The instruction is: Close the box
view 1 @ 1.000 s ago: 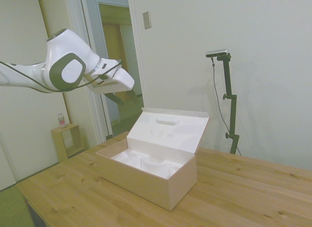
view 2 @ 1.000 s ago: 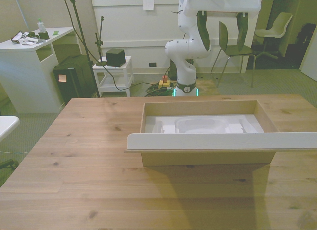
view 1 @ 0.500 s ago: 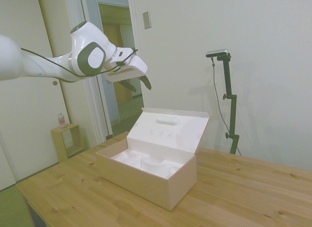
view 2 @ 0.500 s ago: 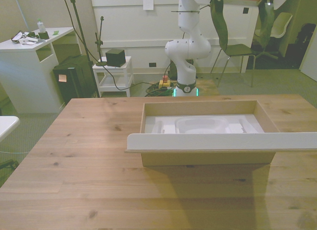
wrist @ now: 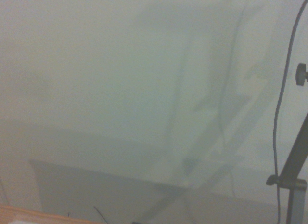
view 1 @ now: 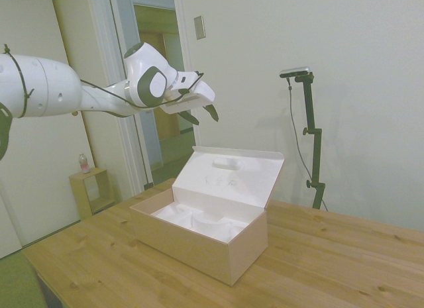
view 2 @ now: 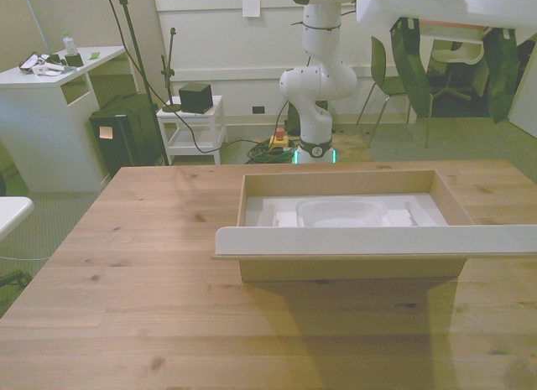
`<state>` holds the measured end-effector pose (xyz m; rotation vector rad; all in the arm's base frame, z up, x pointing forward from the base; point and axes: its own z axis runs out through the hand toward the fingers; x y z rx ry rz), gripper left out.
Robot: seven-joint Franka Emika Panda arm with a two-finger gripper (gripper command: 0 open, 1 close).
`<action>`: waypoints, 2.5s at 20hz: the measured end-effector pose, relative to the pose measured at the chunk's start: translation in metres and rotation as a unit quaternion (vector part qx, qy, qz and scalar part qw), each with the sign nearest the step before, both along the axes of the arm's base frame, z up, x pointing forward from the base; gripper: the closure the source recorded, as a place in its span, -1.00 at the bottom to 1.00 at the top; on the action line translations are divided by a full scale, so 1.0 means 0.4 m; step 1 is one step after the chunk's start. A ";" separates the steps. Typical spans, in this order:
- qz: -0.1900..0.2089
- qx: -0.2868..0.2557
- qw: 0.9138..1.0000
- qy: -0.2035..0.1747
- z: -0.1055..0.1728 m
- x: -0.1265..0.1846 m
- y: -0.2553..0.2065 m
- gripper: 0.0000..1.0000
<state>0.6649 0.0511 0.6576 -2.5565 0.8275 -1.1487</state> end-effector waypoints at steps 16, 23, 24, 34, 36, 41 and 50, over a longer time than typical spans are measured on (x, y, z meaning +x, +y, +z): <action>-0.018 0.016 0.999 0.021 -0.227 0.275 -0.043 -1.00; -0.025 0.014 0.998 0.051 -0.314 0.333 -0.050 -1.00; -0.028 0.014 0.998 0.062 -0.333 0.337 -0.057 -1.00; -0.068 0.080 0.982 0.156 -0.279 0.239 -0.114 -1.00; -0.075 0.091 0.973 0.198 -0.241 0.173 -0.125 -1.00; -0.087 0.103 0.960 0.246 -0.214 0.035 -0.158 -1.00; -0.096 0.120 0.950 0.271 -0.200 -0.239 -0.158 -1.00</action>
